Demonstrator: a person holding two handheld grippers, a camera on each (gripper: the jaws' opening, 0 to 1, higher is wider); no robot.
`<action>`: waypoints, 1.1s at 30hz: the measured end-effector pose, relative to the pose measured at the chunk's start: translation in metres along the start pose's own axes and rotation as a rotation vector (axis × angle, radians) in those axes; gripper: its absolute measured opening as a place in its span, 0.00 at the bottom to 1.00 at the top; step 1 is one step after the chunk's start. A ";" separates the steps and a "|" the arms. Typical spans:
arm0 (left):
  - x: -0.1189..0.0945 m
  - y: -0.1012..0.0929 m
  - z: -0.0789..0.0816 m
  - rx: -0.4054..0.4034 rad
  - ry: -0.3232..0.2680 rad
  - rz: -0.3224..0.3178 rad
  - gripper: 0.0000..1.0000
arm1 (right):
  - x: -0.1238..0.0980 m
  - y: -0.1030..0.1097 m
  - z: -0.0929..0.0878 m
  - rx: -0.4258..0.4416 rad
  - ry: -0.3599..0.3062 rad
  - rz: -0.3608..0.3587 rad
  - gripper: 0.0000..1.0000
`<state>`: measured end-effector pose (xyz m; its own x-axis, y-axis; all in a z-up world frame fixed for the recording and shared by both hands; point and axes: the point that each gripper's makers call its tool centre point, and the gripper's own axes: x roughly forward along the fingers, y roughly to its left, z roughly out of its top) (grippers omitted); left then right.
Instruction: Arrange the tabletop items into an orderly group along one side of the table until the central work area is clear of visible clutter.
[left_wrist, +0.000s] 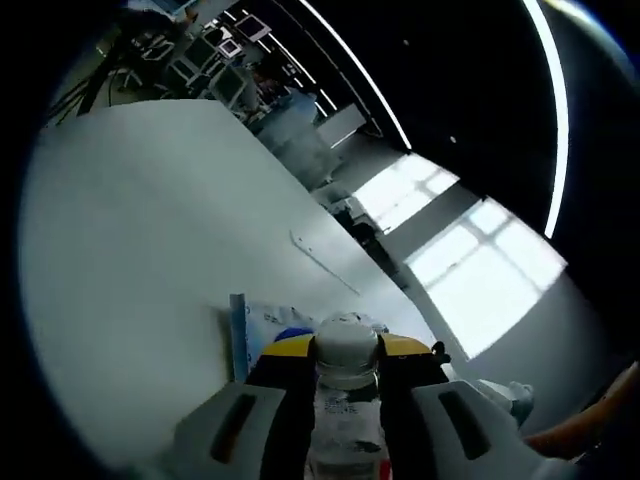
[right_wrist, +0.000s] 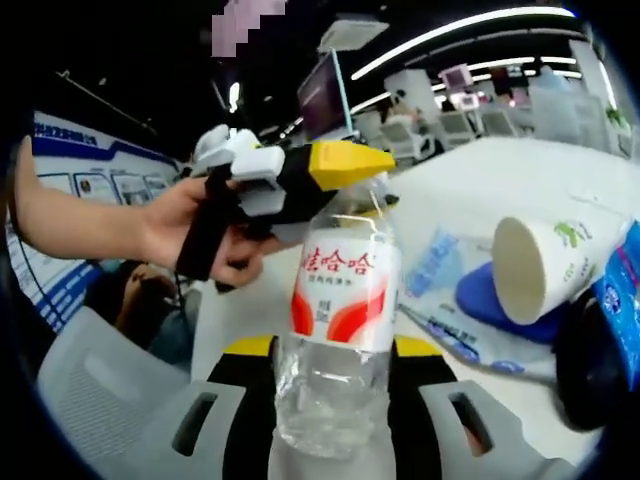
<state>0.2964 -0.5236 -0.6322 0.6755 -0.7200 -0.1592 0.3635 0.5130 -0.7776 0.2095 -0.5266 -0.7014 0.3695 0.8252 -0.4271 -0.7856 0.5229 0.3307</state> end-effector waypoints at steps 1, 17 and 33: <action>-0.001 -0.004 0.001 0.023 0.001 -0.009 0.22 | 0.000 0.000 0.000 -0.004 0.001 -0.001 0.39; -0.011 -0.055 -0.010 0.291 0.091 -0.107 0.22 | -0.005 0.007 -0.004 -0.061 0.016 -0.051 0.38; -0.036 -0.083 -0.034 0.545 0.144 -0.147 0.23 | -0.007 0.024 -0.016 -0.077 0.041 -0.031 0.38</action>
<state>0.2199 -0.5566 -0.5824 0.5130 -0.8385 -0.1836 0.7501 0.5419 -0.3789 0.1802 -0.5229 -0.7039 0.3747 0.7988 -0.4706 -0.8104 0.5288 0.2523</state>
